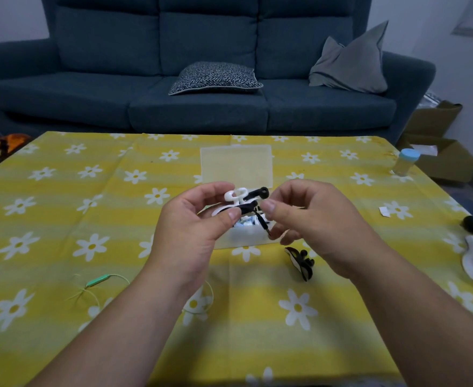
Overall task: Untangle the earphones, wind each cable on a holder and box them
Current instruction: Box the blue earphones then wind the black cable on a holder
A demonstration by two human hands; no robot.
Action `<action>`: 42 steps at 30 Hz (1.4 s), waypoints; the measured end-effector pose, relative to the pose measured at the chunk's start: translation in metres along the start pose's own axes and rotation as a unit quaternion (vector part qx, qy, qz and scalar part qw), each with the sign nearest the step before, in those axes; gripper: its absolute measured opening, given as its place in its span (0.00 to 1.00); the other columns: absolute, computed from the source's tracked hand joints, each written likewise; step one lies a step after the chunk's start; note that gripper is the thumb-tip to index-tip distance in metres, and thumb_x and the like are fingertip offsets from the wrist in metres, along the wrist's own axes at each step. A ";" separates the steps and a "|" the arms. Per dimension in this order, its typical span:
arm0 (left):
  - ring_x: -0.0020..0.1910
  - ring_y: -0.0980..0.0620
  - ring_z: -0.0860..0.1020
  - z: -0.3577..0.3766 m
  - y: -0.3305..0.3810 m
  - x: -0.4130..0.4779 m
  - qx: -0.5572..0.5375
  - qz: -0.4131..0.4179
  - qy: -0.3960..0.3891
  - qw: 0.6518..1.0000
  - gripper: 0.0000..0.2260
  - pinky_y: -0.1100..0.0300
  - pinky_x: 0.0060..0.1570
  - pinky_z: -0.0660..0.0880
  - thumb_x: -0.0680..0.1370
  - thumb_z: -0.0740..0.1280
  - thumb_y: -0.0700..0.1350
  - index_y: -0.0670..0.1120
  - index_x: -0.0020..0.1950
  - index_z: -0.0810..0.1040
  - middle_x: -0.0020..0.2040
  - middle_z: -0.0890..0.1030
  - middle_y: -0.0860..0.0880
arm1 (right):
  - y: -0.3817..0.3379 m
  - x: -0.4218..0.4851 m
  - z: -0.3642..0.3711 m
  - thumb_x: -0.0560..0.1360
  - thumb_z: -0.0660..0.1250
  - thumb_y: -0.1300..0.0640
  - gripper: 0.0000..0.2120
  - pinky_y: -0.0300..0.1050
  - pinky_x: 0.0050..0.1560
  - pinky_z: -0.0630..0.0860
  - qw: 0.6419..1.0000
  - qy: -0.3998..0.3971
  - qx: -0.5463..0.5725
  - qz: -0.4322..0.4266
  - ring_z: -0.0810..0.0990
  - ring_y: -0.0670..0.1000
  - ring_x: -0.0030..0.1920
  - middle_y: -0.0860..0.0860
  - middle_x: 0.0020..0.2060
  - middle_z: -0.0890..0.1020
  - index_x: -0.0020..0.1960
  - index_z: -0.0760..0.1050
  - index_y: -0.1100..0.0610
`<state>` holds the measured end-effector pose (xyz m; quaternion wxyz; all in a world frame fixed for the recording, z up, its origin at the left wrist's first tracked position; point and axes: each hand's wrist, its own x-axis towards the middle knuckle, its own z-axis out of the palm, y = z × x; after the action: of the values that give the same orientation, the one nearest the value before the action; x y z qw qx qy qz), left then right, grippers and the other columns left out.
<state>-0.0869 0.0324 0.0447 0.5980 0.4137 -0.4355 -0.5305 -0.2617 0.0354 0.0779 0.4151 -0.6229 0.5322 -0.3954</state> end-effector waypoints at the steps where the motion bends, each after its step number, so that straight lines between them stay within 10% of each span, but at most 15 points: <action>1: 0.50 0.43 0.83 0.000 0.000 0.000 0.000 0.002 0.000 1.000 0.16 0.48 0.59 0.78 0.68 0.72 0.30 0.43 0.52 0.82 0.49 0.85 0.45 | 0.000 -0.001 0.001 0.73 0.75 0.55 0.08 0.45 0.35 0.79 1.000 -0.007 -0.019 0.002 0.84 0.52 0.34 0.52 0.35 0.82 0.42 0.79 0.59; 18: 0.47 0.47 0.84 0.002 0.001 -0.002 0.068 0.039 -0.023 0.997 0.15 0.58 0.49 0.78 0.66 0.72 0.30 0.45 0.47 0.83 0.45 0.86 0.46 | -0.001 0.001 0.007 0.75 0.68 0.70 0.06 0.46 0.40 0.79 0.987 0.037 0.152 0.017 0.79 0.49 0.32 0.52 0.32 0.81 0.45 0.82 0.62; 31: 0.48 0.49 0.85 0.010 -0.001 -0.010 0.161 0.068 -0.020 0.984 0.17 0.50 0.49 0.81 0.68 0.72 0.25 0.46 0.47 0.82 0.48 0.84 0.44 | -0.002 0.000 0.018 0.71 0.75 0.63 0.06 0.46 0.43 0.82 0.988 0.140 -0.027 -0.063 0.83 0.47 0.36 0.46 0.33 0.84 0.41 0.83 0.52; 42: 0.48 0.57 0.82 0.017 -0.001 -0.017 0.246 0.196 0.045 0.948 0.14 0.67 0.48 0.78 0.67 0.76 0.29 0.47 0.42 0.80 0.46 0.79 0.50 | -0.001 -0.001 0.027 0.73 0.72 0.67 0.08 0.33 0.36 0.74 0.992 0.105 0.058 -0.035 0.80 0.43 0.34 0.46 0.34 0.83 0.45 0.83 0.54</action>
<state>-0.1043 0.0482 0.0471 0.5887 0.4784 -0.5976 -0.2597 -0.2359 0.0393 0.0691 0.3778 -0.5712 0.5272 -0.5030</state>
